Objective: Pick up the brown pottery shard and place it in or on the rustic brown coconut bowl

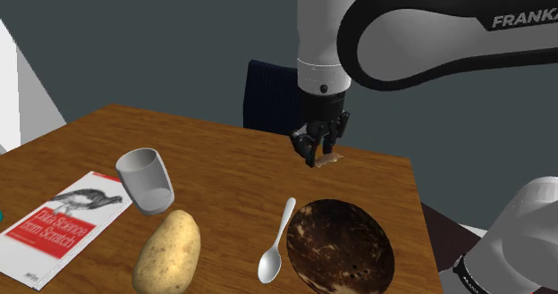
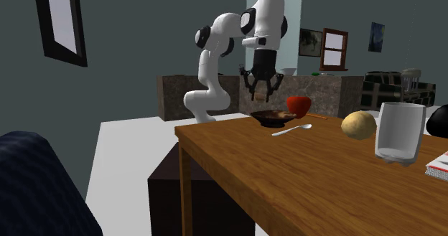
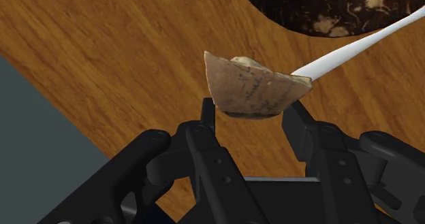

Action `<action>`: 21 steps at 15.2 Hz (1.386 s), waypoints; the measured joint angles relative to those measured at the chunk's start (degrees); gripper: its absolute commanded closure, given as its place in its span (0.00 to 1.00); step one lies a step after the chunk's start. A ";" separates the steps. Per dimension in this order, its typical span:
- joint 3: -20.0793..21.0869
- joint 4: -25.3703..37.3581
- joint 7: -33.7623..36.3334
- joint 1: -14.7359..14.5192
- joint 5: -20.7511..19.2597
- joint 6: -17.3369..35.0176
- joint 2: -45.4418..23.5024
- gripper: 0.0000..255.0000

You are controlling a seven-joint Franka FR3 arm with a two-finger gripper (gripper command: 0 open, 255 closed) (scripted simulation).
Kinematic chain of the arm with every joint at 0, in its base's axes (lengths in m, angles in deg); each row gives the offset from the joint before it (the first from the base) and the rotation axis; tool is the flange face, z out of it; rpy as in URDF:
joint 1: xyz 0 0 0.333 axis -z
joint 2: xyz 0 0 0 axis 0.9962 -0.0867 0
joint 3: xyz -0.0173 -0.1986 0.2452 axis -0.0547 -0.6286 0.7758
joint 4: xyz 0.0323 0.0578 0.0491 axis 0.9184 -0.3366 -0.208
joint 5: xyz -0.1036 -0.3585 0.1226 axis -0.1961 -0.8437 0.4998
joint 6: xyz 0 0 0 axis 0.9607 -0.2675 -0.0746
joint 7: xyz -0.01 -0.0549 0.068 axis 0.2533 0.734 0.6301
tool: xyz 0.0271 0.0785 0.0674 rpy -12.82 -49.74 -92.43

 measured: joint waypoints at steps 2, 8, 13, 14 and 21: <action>0.89 -1.19 1.52 -1.32 1.48 -0.88 2.33 1.00; 4.96 -2.17 7.87 -5.16 5.69 -3.65 6.96 1.00; 7.24 -3.89 10.76 -6.81 7.73 -3.01 8.51 1.00; 7.36 -4.58 10.76 -6.93 7.90 -2.49 8.69 1.00; 8.79 -9.35 10.83 -7.11 8.63 2.74 8.26 1.00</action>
